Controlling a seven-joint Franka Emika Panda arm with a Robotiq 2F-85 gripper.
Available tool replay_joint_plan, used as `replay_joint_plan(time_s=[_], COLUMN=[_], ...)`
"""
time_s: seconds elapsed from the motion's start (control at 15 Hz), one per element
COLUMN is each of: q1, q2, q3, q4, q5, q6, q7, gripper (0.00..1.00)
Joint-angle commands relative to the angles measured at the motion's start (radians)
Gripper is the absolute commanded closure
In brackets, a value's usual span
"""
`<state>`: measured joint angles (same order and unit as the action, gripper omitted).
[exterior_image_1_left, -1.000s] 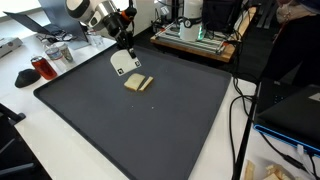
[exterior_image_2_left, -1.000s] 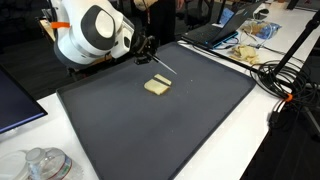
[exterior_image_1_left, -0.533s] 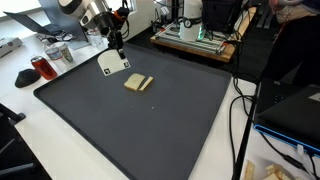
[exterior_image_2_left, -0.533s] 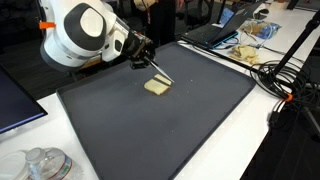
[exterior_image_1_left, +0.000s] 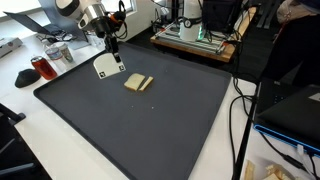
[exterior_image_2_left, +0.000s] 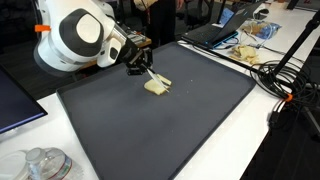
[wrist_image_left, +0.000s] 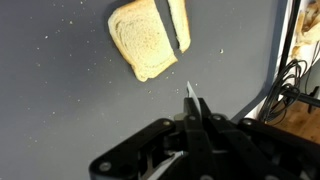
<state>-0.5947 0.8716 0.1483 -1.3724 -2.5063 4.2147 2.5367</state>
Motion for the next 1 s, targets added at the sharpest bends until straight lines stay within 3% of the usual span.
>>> replay_joint_plan(time_s=[0.0,0.4,0.67,0.93], q1=[0.058,0.227,0.373,0.514], q2=[-0.082,-0.236,-0.324,-0.376], q3=[-0.044,-0.201,-0.368,-0.491], q4=[-0.103,-0.245,-0.297,-0.355], q5=[-0.003,-0.003,0.016,-0.007], q6=[0.003,0.003,0.001,-0.041], q7=[0.013,0.008,0.035,0.136], gripper=[0.99,0.99,0.99,0.99])
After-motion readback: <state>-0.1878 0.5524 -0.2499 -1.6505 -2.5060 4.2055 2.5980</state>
